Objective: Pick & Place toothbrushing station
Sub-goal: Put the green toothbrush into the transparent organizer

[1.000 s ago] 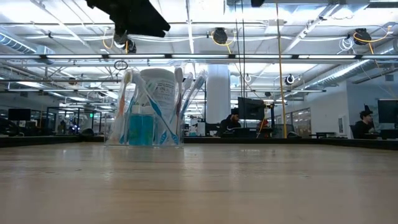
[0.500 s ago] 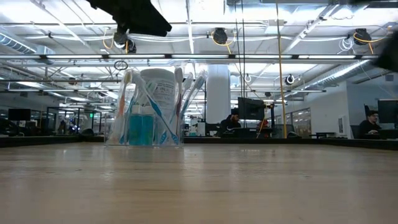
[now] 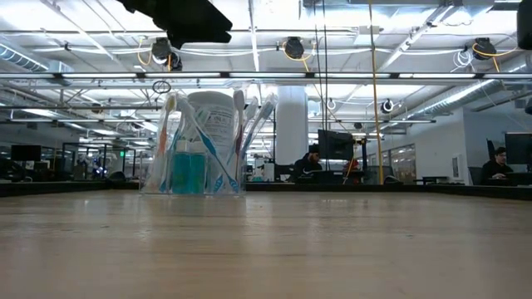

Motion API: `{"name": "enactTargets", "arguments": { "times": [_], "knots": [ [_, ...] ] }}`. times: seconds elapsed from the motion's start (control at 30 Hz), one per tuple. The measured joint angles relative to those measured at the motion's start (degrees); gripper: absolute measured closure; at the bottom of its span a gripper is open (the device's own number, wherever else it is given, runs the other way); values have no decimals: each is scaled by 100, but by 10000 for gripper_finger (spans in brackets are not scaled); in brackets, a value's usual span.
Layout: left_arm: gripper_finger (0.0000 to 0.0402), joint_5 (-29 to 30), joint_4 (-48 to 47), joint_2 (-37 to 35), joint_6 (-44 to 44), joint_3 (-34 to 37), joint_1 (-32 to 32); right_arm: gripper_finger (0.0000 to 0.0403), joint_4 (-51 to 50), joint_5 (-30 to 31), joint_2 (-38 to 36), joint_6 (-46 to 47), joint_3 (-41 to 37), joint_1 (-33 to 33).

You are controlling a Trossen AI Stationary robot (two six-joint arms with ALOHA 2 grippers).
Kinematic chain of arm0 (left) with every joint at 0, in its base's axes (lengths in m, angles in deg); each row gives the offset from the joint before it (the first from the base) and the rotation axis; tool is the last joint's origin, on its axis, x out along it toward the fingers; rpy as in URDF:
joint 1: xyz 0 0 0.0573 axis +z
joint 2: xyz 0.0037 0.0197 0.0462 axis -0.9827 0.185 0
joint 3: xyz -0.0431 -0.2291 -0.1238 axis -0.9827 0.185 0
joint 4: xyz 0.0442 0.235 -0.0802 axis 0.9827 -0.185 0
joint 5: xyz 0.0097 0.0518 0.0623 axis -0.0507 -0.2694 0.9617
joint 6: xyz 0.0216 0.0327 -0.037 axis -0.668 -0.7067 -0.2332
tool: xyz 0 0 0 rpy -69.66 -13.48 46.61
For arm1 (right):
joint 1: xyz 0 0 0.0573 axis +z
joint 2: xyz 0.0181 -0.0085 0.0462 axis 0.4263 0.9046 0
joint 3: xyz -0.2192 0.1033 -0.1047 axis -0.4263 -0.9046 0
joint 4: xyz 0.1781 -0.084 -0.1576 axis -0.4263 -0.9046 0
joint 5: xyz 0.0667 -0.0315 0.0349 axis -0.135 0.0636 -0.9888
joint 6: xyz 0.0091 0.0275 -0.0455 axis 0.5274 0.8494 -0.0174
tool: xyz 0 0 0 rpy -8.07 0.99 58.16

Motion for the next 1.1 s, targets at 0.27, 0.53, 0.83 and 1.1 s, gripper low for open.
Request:
{"name": "enactTargets", "arguments": {
  "times": [0.27, 0.53, 0.83, 1.1],
  "knots": [
    [222, 2, 4, 0, 8, 0, 0, 202, -32, 76, -65, -56, 0, 2],
    [222, 2, 4, 0, 34, 2, 0, 202, -39, -356, 375, -240, 23, 50],
    [222, 0, 2, 0, 34, 2, 0, 262, -97, -410, 542, -715, 24, 44],
    [222, -5, 2, 0, 4, 2, -87, 375, 219, 83, 554, -1085, 3, -11]
  ]
}}
